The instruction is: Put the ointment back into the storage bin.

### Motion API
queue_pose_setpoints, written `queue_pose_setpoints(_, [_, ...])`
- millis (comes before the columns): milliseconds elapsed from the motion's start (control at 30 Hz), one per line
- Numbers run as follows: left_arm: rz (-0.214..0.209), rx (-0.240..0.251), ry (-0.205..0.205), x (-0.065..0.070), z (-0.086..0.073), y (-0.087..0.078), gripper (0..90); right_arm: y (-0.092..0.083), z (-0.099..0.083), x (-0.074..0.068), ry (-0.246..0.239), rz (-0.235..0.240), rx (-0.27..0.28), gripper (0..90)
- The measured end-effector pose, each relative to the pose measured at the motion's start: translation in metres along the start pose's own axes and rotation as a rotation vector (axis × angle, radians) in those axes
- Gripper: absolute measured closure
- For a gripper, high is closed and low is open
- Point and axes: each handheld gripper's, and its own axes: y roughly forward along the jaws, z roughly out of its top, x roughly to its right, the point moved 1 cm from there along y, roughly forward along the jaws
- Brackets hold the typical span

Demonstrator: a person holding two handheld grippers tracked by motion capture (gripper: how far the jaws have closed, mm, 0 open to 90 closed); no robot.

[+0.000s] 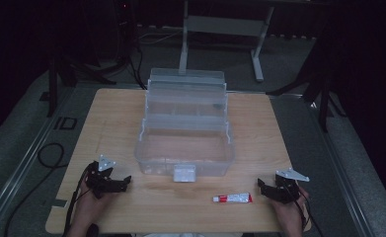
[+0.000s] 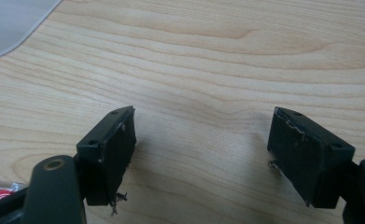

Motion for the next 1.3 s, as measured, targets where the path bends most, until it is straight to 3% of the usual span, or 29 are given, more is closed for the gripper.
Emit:
queue_pose_setpoints(233, [0.000,0.000,0.000,0.000,0.000,0.000,3.0,-0.001,0.003,0.001,-0.004,0.004,-0.020,27.5])
queue_pose_setpoints(367, [0.000,0.000,0.000,0.000,0.000,0.000,3.0,-0.005,0.005,0.001,-0.038,0.020,-0.031,32.0])
queue_pose_setpoints(900, [0.000,0.000,0.000,0.000,0.000,0.000,3.0,-0.028,0.034,0.006,-0.218,0.052,-0.076,42.1])
queue_pose_setpoints(1300, [0.000,-0.001,0.001,0.000,0.000,0.000,3.0,-0.038,0.054,0.002,-0.365,0.119,-0.135,43.1])
